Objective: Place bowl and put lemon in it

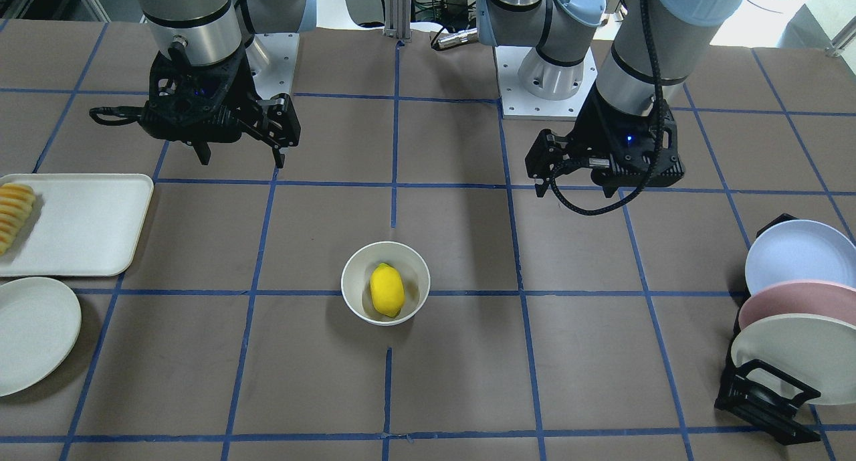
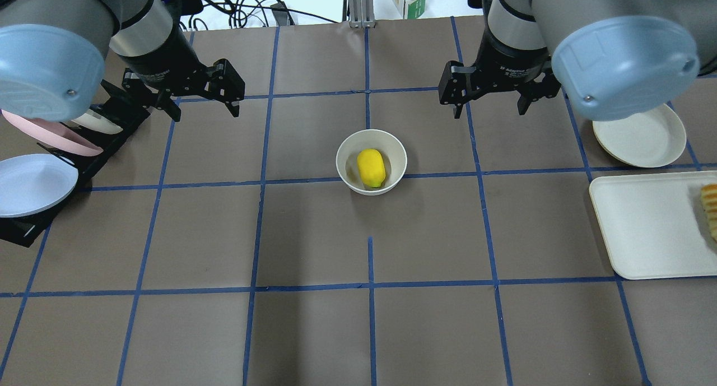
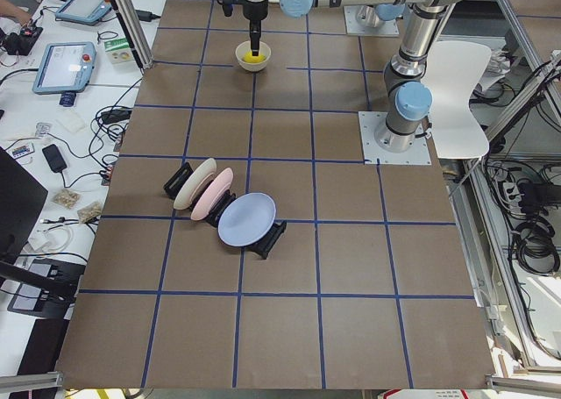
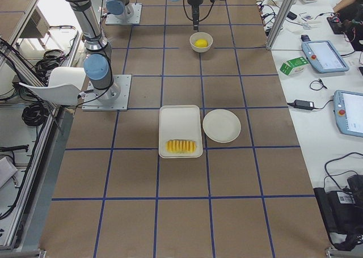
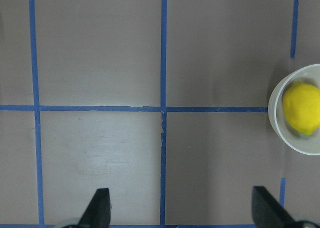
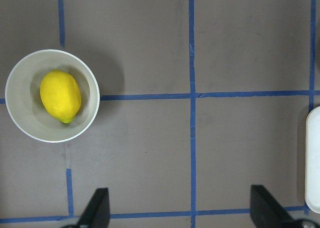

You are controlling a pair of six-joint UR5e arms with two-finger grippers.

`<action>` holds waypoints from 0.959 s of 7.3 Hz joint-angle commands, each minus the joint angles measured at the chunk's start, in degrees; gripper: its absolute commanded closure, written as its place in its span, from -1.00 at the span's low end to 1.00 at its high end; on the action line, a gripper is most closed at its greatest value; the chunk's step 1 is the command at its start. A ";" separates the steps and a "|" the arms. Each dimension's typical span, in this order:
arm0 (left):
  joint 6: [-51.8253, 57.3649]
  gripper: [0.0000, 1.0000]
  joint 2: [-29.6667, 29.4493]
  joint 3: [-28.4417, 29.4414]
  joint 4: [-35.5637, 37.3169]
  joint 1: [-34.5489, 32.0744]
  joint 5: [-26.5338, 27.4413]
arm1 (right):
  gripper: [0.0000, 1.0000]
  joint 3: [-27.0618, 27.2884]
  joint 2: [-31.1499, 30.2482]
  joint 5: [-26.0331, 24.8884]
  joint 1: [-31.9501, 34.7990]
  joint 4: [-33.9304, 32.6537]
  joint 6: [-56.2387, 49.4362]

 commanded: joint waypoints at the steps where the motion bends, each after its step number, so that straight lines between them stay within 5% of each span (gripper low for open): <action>1: 3.08 -1.00 0.53 0.57 -0.37 0.15 0.50 | -1.00 0.11 -0.12 -0.10 0.01 0.12 -0.05; 7: 7.68 -1.00 3.08 0.05 -5.74 0.85 3.41 | -1.00 0.20 -0.20 -0.27 0.45 0.30 -0.05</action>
